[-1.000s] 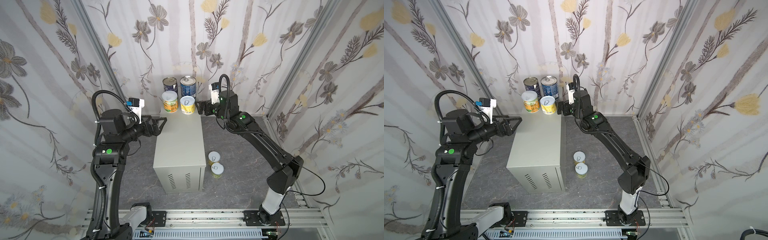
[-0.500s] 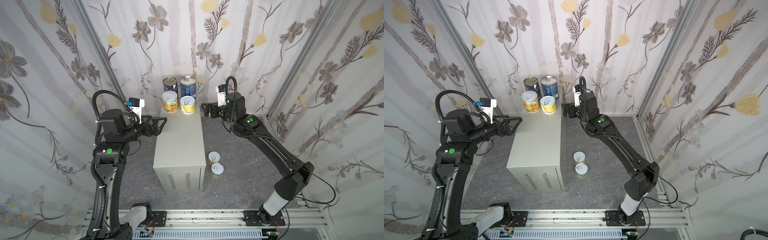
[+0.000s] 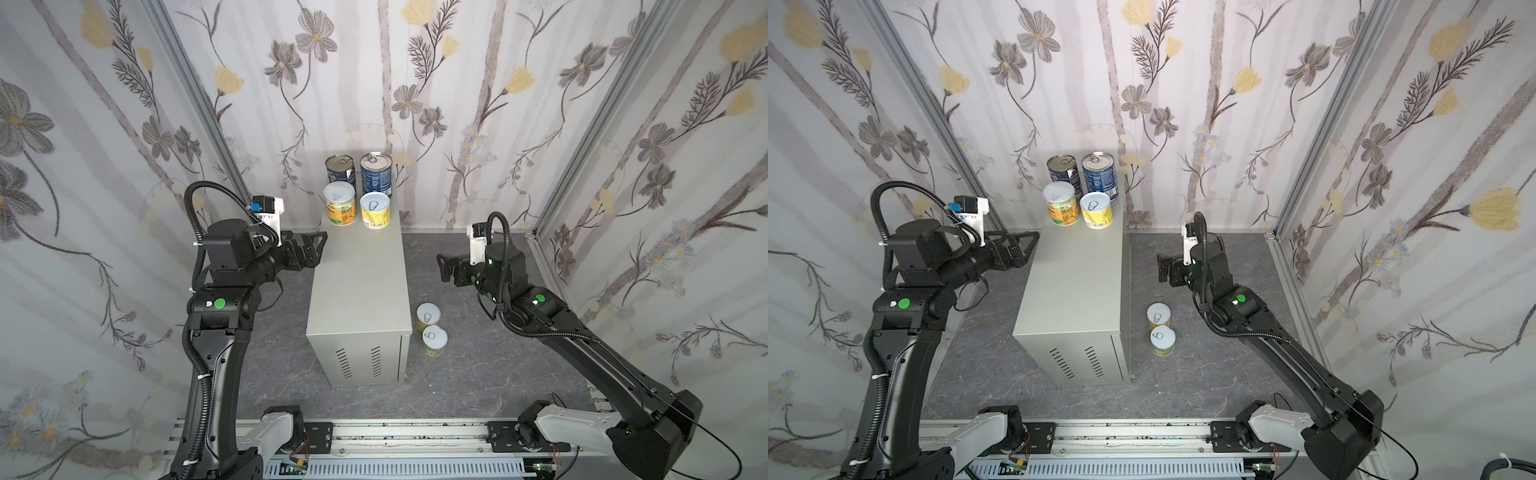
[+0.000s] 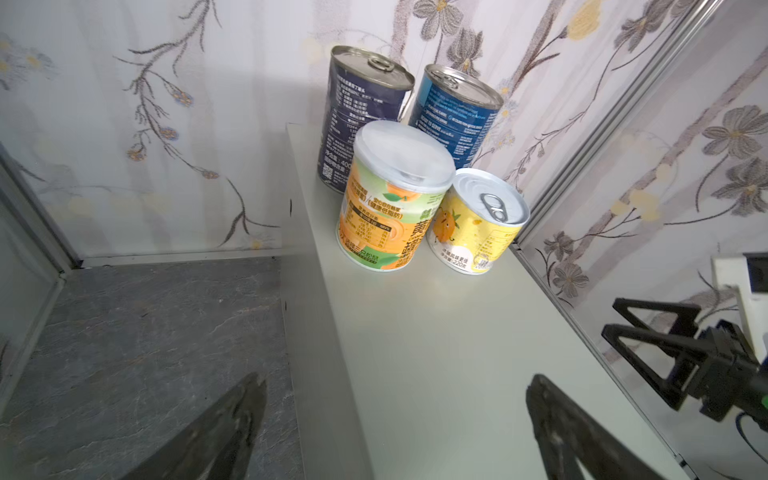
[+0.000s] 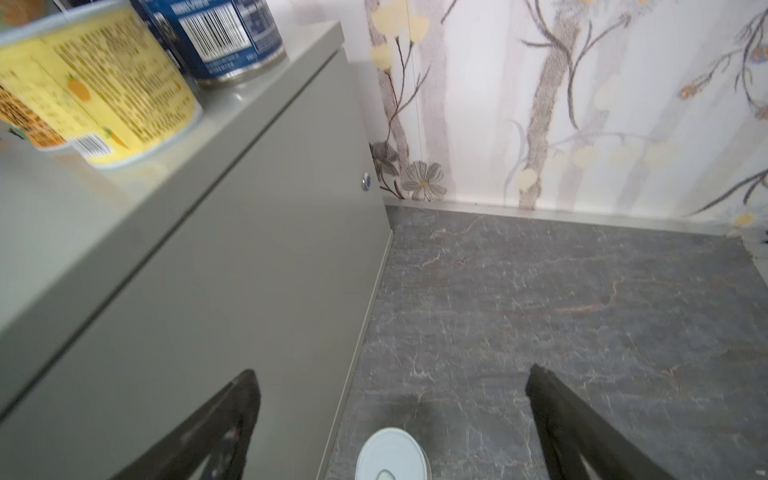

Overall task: Place and organize the canned foods onto the counter
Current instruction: 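Move the right gripper down toward the white-topped cans on the floor, then lower the right gripper onto the green-labelled can and close it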

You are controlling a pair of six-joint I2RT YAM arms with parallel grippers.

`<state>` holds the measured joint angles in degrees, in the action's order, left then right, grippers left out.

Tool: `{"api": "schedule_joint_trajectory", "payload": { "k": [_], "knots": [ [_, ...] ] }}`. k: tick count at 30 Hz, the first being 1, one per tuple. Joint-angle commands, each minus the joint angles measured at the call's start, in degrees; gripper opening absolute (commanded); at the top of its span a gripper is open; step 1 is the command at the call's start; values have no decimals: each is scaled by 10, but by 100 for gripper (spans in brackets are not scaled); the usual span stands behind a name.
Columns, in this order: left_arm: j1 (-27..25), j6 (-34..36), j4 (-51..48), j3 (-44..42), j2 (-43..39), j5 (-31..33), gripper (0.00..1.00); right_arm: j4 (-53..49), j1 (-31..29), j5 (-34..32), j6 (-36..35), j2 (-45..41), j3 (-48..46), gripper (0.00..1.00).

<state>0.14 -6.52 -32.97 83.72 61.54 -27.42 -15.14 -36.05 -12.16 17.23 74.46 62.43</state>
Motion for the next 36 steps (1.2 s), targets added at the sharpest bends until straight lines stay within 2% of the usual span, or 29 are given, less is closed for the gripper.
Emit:
{"api": "schedule_joint_trajectory", "payload": {
  "k": [1, 9, 17, 23, 30, 36],
  "knots": [
    [0, -10, -1, -1, -5, 41, 100, -10, -25, -43, 47, -45, -67, 100],
    [-1, -13, 4, -1, -9, 46, 100, -61, -143, -96, 177, -136, -220, 100],
    [-1, -17, 12, -22, -13, 34, 100, -66, -230, -134, 263, -164, -296, 100],
    [-1, -27, 29, -27, -4, -20, 100, -67, -251, -137, 279, -163, -311, 100],
    [-1, -26, 33, -30, -2, -14, 100, -27, -258, -129, 283, -134, -332, 100],
    [-1, -28, 37, -33, -1, -19, 100, 31, -259, -132, 269, -74, -333, 100]
  ]
}}
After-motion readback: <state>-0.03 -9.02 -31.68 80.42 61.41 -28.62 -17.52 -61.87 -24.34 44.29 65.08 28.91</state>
